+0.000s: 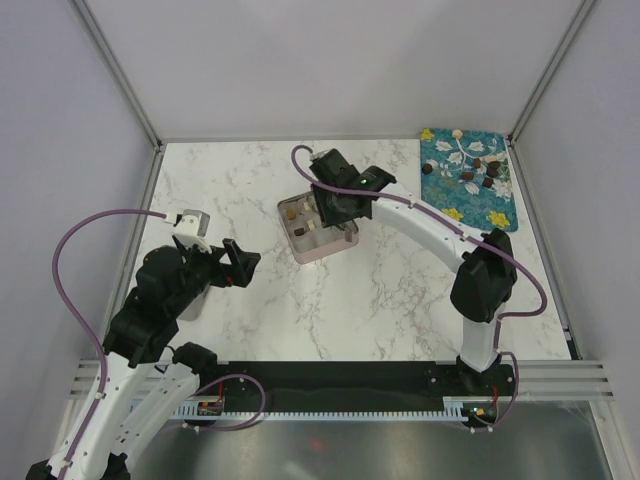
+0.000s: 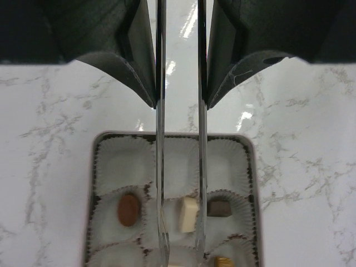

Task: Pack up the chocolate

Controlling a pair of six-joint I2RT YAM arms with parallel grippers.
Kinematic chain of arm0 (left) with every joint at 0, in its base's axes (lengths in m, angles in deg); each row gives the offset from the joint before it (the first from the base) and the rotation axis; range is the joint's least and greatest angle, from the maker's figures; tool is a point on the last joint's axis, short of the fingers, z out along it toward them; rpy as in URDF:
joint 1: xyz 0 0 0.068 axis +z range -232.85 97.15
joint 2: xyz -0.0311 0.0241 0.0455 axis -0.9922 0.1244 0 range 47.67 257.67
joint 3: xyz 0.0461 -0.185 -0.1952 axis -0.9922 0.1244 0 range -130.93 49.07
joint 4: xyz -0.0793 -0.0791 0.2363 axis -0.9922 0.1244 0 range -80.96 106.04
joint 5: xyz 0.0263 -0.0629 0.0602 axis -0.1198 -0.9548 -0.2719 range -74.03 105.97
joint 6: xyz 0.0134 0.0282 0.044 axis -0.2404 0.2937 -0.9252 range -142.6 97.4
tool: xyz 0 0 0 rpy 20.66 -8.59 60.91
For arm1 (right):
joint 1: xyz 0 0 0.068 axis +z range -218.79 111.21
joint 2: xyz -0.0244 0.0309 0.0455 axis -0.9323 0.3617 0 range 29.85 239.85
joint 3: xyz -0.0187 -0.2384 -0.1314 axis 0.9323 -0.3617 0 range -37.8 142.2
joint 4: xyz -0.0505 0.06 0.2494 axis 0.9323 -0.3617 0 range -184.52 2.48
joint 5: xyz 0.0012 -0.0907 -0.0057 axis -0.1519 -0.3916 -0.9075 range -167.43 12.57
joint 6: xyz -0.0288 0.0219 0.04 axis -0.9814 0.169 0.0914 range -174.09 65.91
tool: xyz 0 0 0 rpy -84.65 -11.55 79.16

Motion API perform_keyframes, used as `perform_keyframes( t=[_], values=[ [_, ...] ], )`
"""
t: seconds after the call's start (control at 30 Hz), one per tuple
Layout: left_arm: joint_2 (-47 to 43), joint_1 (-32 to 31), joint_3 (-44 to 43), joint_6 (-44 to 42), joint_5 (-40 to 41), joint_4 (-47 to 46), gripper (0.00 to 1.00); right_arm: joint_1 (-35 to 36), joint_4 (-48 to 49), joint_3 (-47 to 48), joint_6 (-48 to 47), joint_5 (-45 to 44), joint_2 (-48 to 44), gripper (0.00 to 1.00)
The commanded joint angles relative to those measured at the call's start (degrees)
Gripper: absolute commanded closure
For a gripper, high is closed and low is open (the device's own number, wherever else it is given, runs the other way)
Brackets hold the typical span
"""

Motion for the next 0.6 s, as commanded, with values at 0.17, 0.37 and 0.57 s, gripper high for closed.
perform_keyframes(
  t=[0.17, 0.37, 0.57],
  values=[
    [0.0, -0.2, -0.3, -1.1, 0.8, -0.6, 0.0, -19.2, -2.9, 1.0, -9.7, -12.8, -7.1, 0.54],
    [0.3, -0.2, -0.2, -1.1, 0.2, -0.5, 0.0, -27.8, -1.8, 2.6, -13.9, -17.4, -2.4, 0.48],
    [0.6, -0.2, -0.2, -1.1, 0.1, -0.4, 0.0, -34.9, -0.4, 5.6, -14.7, -13.6, 3.1, 0.46]
  ],
)
